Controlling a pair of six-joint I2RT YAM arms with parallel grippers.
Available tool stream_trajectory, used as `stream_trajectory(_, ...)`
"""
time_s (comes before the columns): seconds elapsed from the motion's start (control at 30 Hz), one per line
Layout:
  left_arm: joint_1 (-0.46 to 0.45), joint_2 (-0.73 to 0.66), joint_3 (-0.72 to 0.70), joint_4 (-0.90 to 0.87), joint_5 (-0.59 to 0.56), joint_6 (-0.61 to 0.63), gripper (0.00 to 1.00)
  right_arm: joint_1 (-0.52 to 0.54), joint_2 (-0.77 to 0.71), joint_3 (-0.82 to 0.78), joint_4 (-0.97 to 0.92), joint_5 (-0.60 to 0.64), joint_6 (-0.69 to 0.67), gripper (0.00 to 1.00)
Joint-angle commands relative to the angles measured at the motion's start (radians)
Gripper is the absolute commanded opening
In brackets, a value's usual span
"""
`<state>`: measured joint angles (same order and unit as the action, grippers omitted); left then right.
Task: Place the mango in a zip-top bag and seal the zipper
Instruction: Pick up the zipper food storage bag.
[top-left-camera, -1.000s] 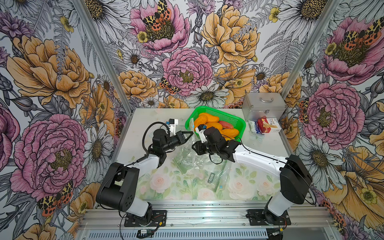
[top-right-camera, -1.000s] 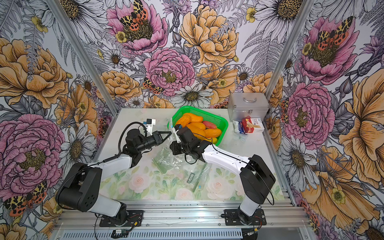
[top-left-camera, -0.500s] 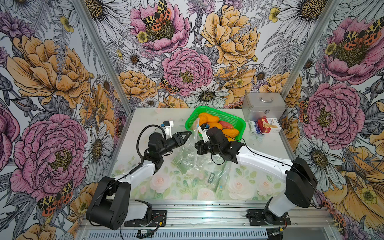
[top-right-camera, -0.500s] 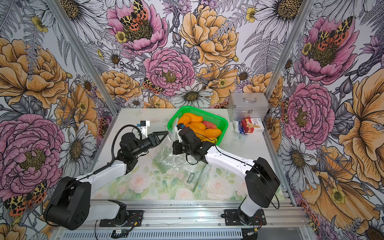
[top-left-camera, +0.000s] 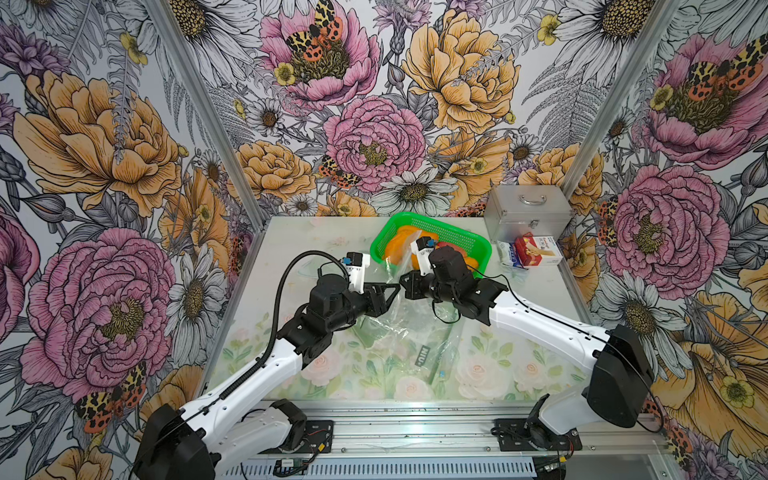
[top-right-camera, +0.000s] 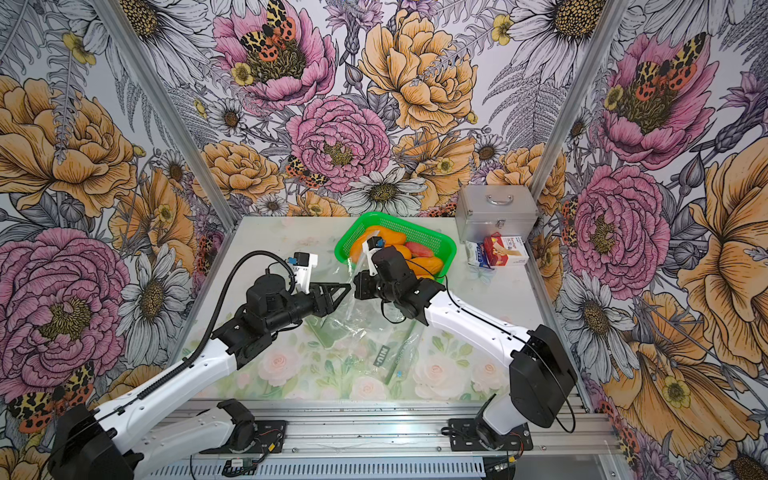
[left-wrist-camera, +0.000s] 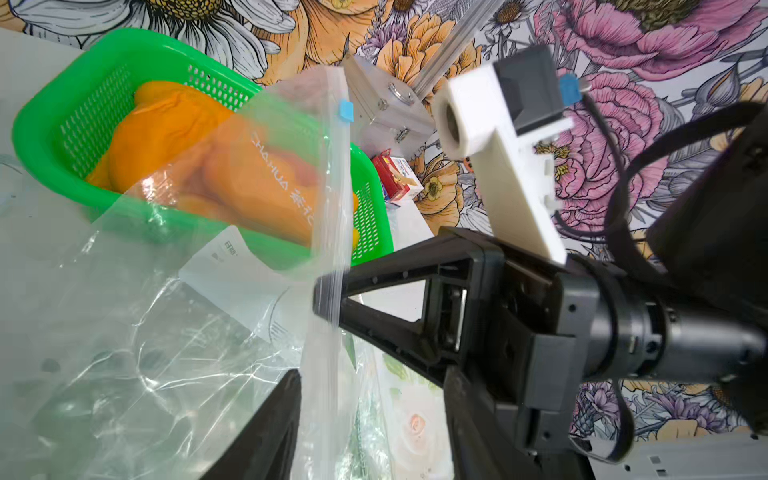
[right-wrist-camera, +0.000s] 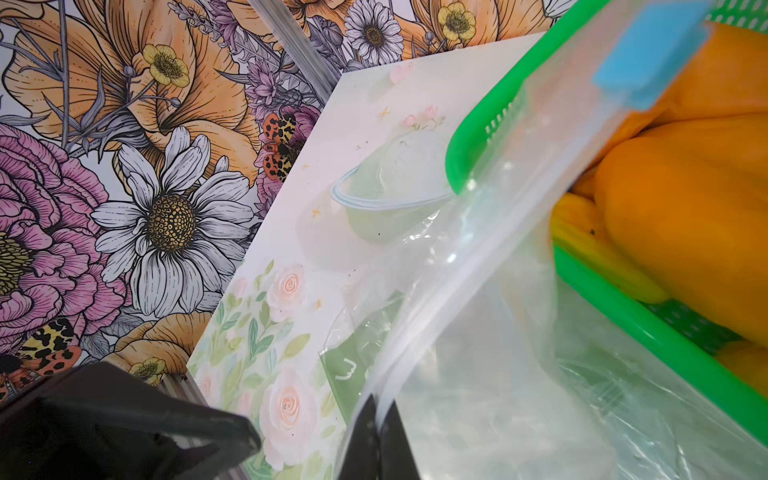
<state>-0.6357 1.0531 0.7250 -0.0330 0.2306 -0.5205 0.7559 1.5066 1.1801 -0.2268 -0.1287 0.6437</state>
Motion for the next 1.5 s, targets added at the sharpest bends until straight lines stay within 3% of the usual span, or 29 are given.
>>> stream_trajectory(0.0,-0.023,0.034,0.032,-0.103,-0.084,0.091,0.55,0.003,0.004,0.023,0.010,-0.016,0.014,0.00)
stream_trajectory(0.33,-0.028,0.130,0.075,-0.062,-0.128,0.126,0.42,0.003,0.010,0.025,0.012,-0.031,0.018,0.00)
stream_trajectory(0.63,-0.022,0.153,0.097,-0.015,-0.164,0.116,0.10,0.003,0.012,0.019,0.009,-0.031,0.022,0.00)
stream_trajectory(0.83,-0.014,0.172,0.106,0.000,-0.166,0.112,0.00,0.004,0.004,0.016,0.003,-0.027,0.028,0.00)
stream_trajectory(1.0,-0.012,0.181,0.116,0.007,-0.189,0.107,0.00,0.006,-0.006,0.026,-0.084,0.050,0.058,0.00)
stream_trajectory(1.2,-0.012,0.084,0.108,0.012,-0.355,0.124,0.00,0.005,-0.013,0.065,-0.237,0.170,0.098,0.00)
stream_trajectory(1.33,-0.002,0.001,0.138,-0.003,-0.489,0.220,0.00,0.003,0.030,0.173,-0.243,0.131,0.047,0.00)
stream_trajectory(1.47,0.032,-0.055,0.208,-0.077,-0.553,0.333,0.00,0.002,0.143,0.350,-0.243,0.054,-0.008,0.00)
